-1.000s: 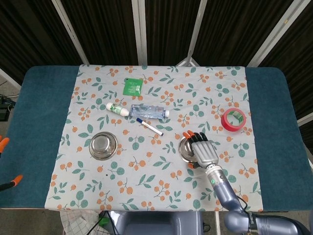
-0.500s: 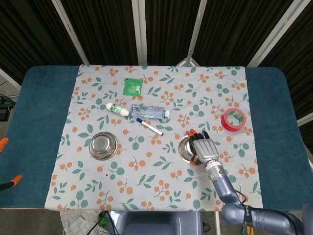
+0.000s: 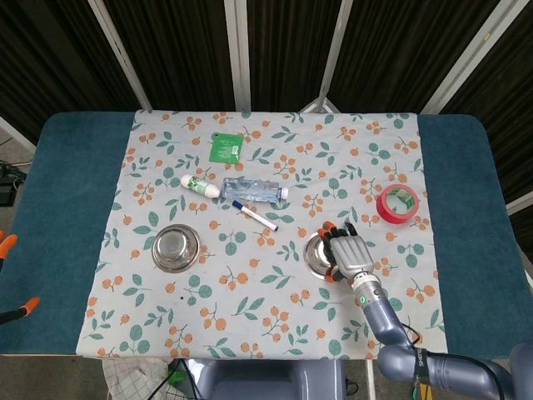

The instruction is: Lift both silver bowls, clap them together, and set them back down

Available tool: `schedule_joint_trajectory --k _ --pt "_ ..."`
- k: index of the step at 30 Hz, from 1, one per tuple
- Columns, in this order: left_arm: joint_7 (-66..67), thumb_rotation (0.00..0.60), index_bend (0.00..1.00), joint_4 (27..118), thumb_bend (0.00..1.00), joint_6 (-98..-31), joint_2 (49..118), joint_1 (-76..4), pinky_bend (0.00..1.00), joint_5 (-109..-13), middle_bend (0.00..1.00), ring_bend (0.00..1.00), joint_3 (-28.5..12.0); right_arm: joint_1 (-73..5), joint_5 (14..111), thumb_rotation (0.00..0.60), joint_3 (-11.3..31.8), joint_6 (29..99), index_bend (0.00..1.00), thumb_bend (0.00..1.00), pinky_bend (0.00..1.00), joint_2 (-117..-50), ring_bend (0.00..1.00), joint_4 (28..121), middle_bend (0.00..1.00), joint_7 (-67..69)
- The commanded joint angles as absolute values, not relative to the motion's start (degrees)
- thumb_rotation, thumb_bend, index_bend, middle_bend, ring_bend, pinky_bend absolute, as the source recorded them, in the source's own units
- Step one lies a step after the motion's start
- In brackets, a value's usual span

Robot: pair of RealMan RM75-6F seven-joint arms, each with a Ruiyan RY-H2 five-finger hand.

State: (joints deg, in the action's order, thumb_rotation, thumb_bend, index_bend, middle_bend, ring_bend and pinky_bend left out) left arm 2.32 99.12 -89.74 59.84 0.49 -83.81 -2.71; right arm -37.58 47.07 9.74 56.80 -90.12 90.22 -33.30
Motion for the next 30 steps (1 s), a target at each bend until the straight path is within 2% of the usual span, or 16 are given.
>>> schedule_joint_trajectory --k 1,8,20,24,30 --pt "2.26 0.6 0.12 99.22 0.11 -89.64 59.77 0.5 0.01 -83.58 0.0 0.0 -2.77 -37.68 47.68 0.6 9.36 56.78 0.24 0.11 0.0 -90.51 0.22 89.8 0.13 -32.8" --pt "2.05 0.6 0.12 99.3 0.11 -89.4 59.71 0.4 0.01 -83.32 0.0 0.0 -2.91 -37.78 50.05 0.6 9.01 58.17 0.35 0.11 0.04 -91.06 0.27 89.75 0.21 -32.06" --pt "-1.68 0.6 0.11 99.39 0.11 -86.69 58.48 -2.53 0.01 -90.26 0.0 0.0 -1.44 -37.66 51.22 0.6 8.89 59.63 0.36 0.11 0.04 -88.22 0.27 94.01 0.21 -32.16" --pt "-3.02 0.6 0.1 100.93 0.11 -81.56 56.42 -6.96 0.01 -89.97 0.0 0.0 -3.38 -37.58 50.44 0.6 9.16 60.98 0.36 0.11 0.04 -85.68 0.27 97.38 0.21 -33.74" --pt "-3.05 0.6 0.08 102.59 0.1 -66.99 55.17 -16.3 0.01 -83.81 0.0 0.0 -6.86 -36.81 50.33 0.6 9.72 62.5 0.36 0.11 0.04 -82.01 0.27 101.37 0.21 -33.07"
